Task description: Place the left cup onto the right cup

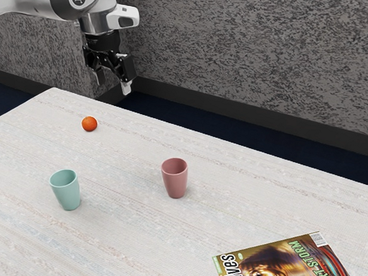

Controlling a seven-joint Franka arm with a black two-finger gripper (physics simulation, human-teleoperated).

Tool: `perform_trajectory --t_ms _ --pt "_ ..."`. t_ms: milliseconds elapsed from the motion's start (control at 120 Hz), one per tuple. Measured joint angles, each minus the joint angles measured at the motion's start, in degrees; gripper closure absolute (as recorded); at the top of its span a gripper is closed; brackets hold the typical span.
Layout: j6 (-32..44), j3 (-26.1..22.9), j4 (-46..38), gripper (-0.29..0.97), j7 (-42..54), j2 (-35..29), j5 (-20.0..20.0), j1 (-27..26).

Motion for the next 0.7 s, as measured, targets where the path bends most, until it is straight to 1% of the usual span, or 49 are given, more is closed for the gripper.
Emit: perform_trajectory --t_ms 308,500,625,700 --pt "-0.09 0.0 -0.45 0.0 0.97 -0.15 -0.09 0.03" --pt "0.39 0.0 -10.13 0.0 1.29 -6.03 -0.56 -0.22" --pt "1.92 0.07 -19.84 0.0 0.38 -11.58 -0.25 -0.05" --pt "4.61 0.13 -26.63 0.0 -0.41 -15.4 -0.05 0.32"
